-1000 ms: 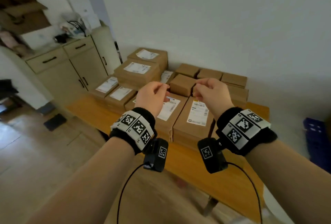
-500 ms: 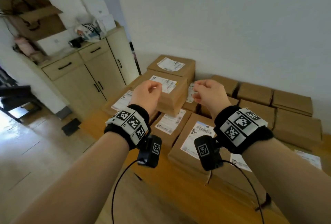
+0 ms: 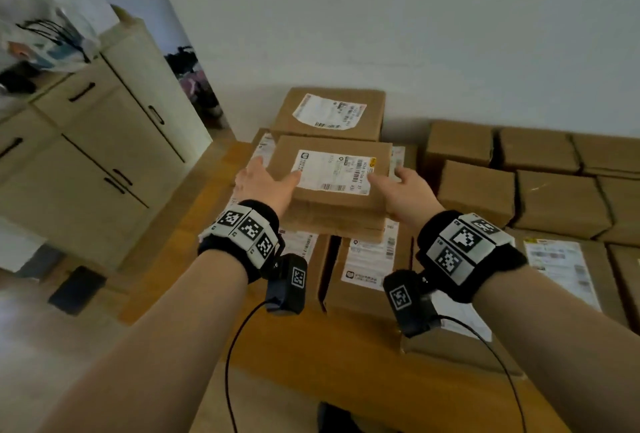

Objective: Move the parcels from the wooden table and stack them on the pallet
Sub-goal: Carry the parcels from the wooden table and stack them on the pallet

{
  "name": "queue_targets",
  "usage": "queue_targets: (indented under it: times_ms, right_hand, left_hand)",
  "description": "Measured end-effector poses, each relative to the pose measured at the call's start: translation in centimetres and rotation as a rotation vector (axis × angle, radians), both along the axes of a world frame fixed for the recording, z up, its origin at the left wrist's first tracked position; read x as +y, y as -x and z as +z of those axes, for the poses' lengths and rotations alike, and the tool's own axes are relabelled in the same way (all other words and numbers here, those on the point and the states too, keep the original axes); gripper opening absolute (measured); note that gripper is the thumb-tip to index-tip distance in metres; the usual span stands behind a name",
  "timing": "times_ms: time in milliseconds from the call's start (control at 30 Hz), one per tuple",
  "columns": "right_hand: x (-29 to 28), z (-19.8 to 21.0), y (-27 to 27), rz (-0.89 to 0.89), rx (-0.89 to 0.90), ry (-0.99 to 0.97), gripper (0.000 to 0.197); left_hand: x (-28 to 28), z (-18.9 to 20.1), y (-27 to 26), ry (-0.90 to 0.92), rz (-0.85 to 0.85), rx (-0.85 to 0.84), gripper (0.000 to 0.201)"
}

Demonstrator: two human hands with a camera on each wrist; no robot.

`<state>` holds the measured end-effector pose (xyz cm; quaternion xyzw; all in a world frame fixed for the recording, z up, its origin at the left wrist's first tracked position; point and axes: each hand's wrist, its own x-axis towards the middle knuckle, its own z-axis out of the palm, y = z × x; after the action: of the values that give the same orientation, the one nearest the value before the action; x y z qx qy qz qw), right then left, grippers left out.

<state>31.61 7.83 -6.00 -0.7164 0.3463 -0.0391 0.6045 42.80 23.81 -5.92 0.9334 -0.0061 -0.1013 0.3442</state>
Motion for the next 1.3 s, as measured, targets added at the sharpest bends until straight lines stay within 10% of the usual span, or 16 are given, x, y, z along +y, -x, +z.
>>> queue_targets:
  times_ms: [600,1300]
  right_hand:
    - [-0.8,2.4,4.6,-0.241,-0.135,0.064,0.042]
    - [-18.7,8.4,36.5,-0.392,-0.413,-0.137,0.039]
  left_hand:
    - [-2.4,2.9,2.6,0.294,-0.216,-0.049,0.041]
    - [-19.5,9.2,34.1,0.691,-0.28,0.039,0.058]
